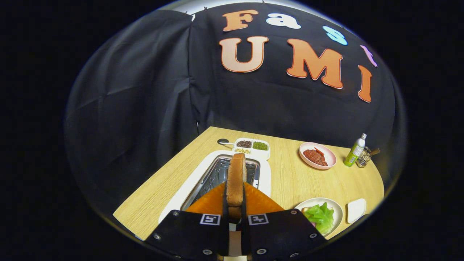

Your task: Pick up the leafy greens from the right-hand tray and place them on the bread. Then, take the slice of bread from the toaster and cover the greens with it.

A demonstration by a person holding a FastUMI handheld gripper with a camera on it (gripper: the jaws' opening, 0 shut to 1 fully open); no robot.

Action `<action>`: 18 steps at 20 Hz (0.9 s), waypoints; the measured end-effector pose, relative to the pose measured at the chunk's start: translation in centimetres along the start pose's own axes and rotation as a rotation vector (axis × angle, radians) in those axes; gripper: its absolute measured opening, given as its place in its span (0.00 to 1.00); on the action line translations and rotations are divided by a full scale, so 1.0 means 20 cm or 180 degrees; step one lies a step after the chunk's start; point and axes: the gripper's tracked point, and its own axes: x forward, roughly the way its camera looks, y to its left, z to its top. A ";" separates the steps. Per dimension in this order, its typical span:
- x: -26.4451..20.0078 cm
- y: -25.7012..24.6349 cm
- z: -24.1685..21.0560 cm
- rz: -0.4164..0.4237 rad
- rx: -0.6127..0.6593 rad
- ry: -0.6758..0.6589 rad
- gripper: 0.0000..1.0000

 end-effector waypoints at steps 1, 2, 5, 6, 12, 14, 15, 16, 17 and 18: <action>0.00 0.00 0.00 0.0023 0.0040 0.0004 0.11; -0.01 -0.01 0.03 0.0034 0.0086 -0.0020 0.10; -0.08 -0.01 0.11 0.0078 0.0087 -0.0148 0.09; -0.10 -0.02 0.14 0.0087 0.0085 -0.0200 0.09; -0.20 -0.04 0.27 0.0156 0.0219 -0.0380 0.09; -0.24 -0.05 0.30 0.0210 0.0297 -0.0412 0.09; -0.26 -0.06 0.32 0.0214 0.0340 -0.0433 0.09; -0.28 -0.07 0.33 0.0228 0.0349 -0.0465 0.09; -0.30 -0.07 0.35 0.0239 0.0361 -0.0497 0.09; -0.32 -0.09 0.36 0.0244 0.0360 -0.0524 0.09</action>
